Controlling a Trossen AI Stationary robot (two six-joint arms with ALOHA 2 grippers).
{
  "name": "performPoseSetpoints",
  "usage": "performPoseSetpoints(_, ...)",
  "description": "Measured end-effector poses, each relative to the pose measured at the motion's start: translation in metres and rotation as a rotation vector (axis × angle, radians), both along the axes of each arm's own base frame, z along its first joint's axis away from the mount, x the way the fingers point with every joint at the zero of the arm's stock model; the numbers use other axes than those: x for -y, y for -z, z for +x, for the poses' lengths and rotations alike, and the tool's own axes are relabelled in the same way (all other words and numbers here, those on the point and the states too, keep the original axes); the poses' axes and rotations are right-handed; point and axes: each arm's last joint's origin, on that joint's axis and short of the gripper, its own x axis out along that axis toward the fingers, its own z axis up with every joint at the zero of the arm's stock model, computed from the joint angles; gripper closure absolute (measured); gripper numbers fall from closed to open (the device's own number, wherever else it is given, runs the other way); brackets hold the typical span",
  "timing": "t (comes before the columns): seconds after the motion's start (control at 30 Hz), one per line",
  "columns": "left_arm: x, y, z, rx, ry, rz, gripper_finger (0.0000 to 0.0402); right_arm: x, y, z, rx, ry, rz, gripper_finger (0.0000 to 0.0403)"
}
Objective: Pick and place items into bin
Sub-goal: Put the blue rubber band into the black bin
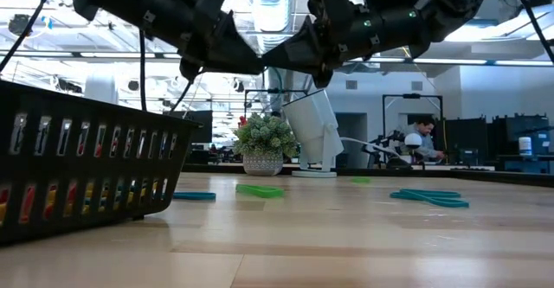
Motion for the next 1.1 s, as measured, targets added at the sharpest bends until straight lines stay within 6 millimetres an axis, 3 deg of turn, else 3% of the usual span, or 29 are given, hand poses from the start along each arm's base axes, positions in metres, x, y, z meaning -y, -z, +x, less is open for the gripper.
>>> performPoseSetpoints(0.13, 0.001, 0.006, -0.003, -0.068, -0.006, 0.023, 0.0389, -0.001, 0.000, 0.000, 0.004, -0.016, -0.035, 0.0378)
performPoseSetpoints(0.37, 0.003, 0.009, -0.006, -0.105, -0.034, 0.041, 0.0400, -0.001, 0.002, -0.001, -0.019, -0.015, -0.022, 0.0327)
performPoseSetpoints(0.53, 0.016, 0.004, -0.009, -0.099, 0.021, 0.064, 0.0401, -0.009, -0.002, -0.005, -0.057, -0.027, 0.019, 0.0315)
performPoseSetpoints(0.83, 0.065, -0.058, -0.028, 0.040, 0.110, 0.213, 0.0401, -0.027, -0.031, -0.032, -0.129, -0.083, 0.013, 0.0317)
performPoseSetpoints(0.97, 0.093, -0.091, -0.048, 0.062, 0.226, 0.180, 0.0401, -0.040, -0.031, -0.046, -0.234, -0.132, 0.000, 0.0317)
performPoseSetpoints(1.1, 0.120, -0.112, -0.067, 0.017, 0.400, 0.062, 0.0401, -0.053, -0.024, -0.056, -0.348, -0.170, -0.010, 0.0317)
